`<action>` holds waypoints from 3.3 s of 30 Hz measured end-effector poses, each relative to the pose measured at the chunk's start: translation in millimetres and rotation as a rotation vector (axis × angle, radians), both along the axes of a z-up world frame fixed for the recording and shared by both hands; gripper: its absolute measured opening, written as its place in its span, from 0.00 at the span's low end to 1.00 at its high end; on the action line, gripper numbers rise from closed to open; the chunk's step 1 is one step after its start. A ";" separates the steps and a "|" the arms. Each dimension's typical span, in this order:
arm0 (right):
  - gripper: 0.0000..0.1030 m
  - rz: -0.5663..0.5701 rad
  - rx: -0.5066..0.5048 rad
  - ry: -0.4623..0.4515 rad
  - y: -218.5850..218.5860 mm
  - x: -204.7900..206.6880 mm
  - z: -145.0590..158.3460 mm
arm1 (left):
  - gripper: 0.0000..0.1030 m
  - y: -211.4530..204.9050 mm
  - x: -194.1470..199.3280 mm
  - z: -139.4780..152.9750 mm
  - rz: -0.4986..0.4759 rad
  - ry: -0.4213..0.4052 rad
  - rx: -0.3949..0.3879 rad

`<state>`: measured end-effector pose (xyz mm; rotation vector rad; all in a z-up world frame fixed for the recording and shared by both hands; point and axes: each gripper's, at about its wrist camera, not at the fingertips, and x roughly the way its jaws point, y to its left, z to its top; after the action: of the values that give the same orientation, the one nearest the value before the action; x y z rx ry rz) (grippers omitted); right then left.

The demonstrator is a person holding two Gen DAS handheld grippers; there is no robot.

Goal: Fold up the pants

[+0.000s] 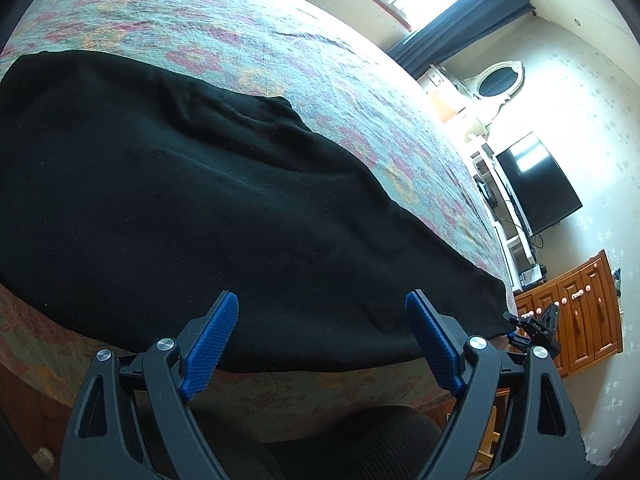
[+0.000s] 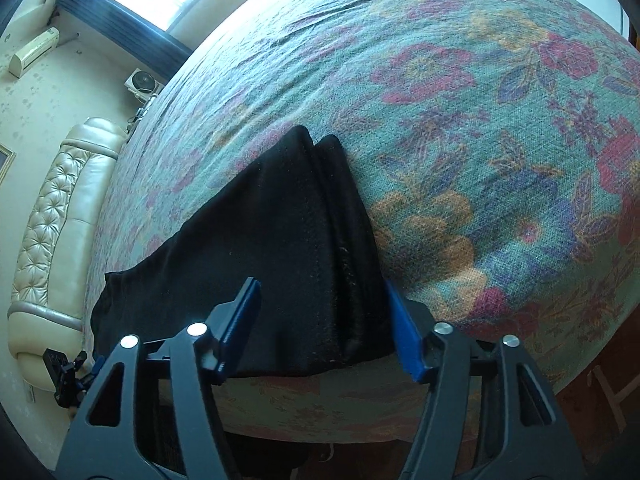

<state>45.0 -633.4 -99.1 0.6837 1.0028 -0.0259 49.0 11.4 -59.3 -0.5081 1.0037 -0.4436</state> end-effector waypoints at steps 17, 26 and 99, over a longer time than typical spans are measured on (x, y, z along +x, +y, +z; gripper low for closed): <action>0.21 0.051 -0.312 0.031 82.6 23.7 60.8 | 0.82 5.1 6.5 -6.9 -0.024 0.004 -0.017; 0.21 0.046 -0.441 0.059 131.9 37.4 73.8 | 0.82 5.4 7.3 -0.7 -0.028 -0.039 0.087; 0.21 0.443 -0.472 -0.023 452.8 107.3 47.6 | 0.82 39.6 24.3 -0.7 0.065 -0.058 0.173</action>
<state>152.3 -180.6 -51.4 0.0243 1.0586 0.1286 73.3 51.0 -60.0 -0.3697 0.9567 -0.3085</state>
